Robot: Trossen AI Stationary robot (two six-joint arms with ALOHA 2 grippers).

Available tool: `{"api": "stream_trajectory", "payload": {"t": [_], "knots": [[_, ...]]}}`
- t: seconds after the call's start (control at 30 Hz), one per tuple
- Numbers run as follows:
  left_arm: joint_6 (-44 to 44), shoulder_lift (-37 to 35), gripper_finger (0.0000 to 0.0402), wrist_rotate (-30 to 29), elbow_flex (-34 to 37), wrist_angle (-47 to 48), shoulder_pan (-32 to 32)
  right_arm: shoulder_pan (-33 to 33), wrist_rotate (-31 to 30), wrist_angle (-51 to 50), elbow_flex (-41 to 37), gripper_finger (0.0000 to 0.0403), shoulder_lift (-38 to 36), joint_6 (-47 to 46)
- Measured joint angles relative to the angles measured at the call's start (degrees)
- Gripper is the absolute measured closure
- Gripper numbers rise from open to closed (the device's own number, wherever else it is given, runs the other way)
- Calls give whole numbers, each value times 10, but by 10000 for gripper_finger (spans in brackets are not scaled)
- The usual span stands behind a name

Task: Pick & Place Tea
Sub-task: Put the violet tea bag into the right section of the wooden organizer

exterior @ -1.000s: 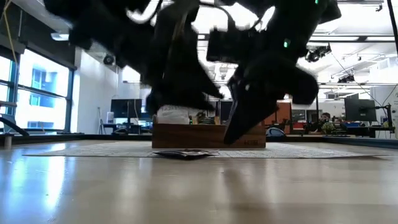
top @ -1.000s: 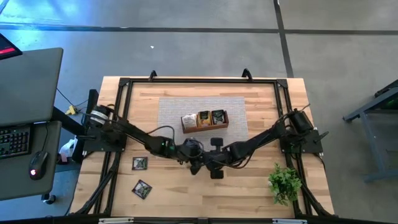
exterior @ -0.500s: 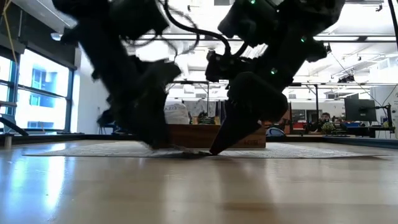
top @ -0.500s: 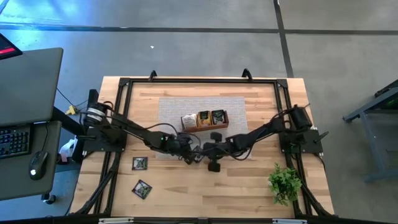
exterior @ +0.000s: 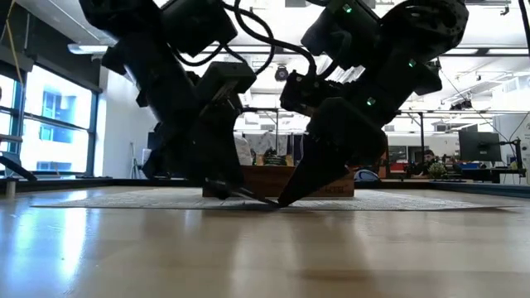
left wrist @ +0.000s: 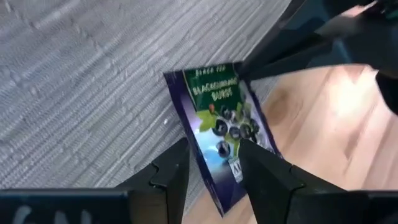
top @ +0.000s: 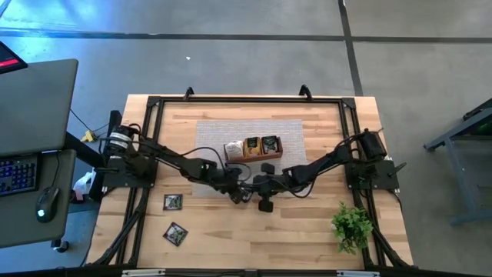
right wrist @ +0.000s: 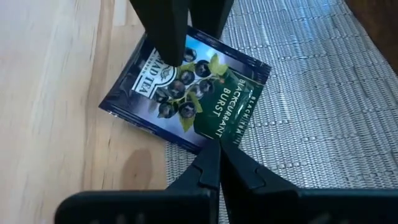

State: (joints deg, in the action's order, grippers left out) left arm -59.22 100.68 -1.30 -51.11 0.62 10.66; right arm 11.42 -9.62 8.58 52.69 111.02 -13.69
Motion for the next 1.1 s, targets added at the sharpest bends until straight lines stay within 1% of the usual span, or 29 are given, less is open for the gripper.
{"api": "stream_trajectory", "payload": {"t": [0.07, 0.17, 0.27, 0.43, 0.57, 0.77, 0.87, 0.93, 1.03, 1.1], "knots": [[-6, 1, 262, 22, 0, -2, -9, 1, -4, 0, 0, 402, 0, 5], [-6, 18, 262, 33, -1, -26, -19, 2, -9, 3, 0, 402, 1, 10], [-6, 16, 262, 43, -1, -46, -22, 4, -10, 7, 0, 402, 1, 20], [26, 16, 262, 53, -2, -50, -20, 10, -15, 18, 0, 402, 2, 27], [35, 16, 262, 65, -2, -50, -21, 16, -34, 24, 0, 402, 3, 47], [71, 16, 262, 69, -2, -49, -20, 25, -39, 41, -1, 402, 3, 68], [63, 16, 262, 64, -2, -48, -21, 30, -43, 52, -2, 402, 4, 79], [40, 16, 263, 48, -2, -48, -21, 33, -46, 60, -2, 402, 5, 84], [25, 16, 281, 39, -2, -48, -20, 37, -59, 63, -2, 402, 5, 97], [27, 16, 308, 38, -2, -48, -21, 39, -73, 63, -2, 400, 5, 103]]}}
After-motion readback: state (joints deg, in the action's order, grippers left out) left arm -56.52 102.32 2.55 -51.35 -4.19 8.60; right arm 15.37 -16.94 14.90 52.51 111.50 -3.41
